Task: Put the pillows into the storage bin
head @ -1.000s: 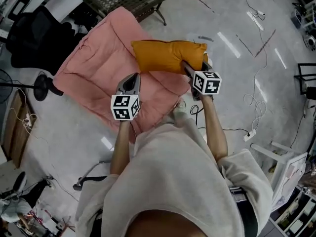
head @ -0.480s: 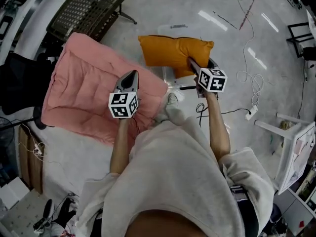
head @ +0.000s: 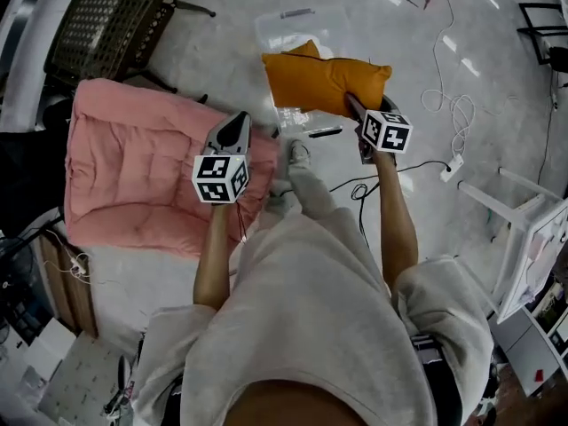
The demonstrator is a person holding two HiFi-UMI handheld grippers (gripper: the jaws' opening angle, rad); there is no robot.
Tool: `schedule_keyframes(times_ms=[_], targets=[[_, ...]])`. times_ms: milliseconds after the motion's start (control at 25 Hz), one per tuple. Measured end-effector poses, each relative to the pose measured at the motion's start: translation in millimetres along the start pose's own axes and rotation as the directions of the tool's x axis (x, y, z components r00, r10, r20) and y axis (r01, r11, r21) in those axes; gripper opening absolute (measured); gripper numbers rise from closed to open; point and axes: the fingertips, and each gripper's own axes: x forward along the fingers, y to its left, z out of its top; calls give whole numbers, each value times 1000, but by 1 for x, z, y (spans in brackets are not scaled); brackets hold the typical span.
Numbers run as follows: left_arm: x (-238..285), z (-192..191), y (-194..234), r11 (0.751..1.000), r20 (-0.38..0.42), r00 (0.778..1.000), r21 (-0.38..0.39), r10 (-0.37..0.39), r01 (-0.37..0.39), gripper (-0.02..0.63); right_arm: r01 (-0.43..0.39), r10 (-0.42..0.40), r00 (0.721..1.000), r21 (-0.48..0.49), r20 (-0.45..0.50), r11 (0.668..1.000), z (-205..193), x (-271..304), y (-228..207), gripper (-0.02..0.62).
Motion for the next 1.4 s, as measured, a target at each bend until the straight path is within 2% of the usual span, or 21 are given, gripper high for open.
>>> schedule_keyframes(times_ms=[360, 520, 680, 760, 840, 880, 960, 1160, 1400], targets=[[41, -24, 2, 999, -90, 996, -31, 19, -22, 14, 25, -24, 981, 5, -192, 1000, -62, 81, -51, 333], [49, -38, 7, 998, -117, 992, -39, 37, -42, 13, 37, -42, 968, -24, -247, 999, -85, 113, -62, 336], [47, -56, 14, 996, -152, 987, -49, 60, -68, 13, 24, -26, 956, -9, -292, 1000, -107, 140, -60, 361], [44, -64, 16, 996, -168, 983, -54, 67, -77, 14, 25, -24, 958, 0, -284, 1000, -116, 151, -60, 389], [41, -70, 19, 995, -183, 981, -57, 72, -83, 14, 41, -34, 962, 21, -272, 999, -126, 164, -63, 493], [41, -72, 20, 994, -187, 979, -59, 75, -88, 14, 39, -26, 960, 42, -278, 998, -131, 169, -63, 503], [39, -73, 21, 993, -191, 978, -62, 84, -97, 14, 22, -1, 957, 70, -289, 997, -140, 173, -61, 503], [35, -63, 23, 993, -168, 981, -60, 93, -104, 14, -15, 29, 967, 57, -254, 998, -134, 156, -49, 502], [27, -49, 24, 992, -131, 986, -58, 100, -109, 14, -66, 62, 975, -12, -215, 998, -115, 139, -27, 497]])
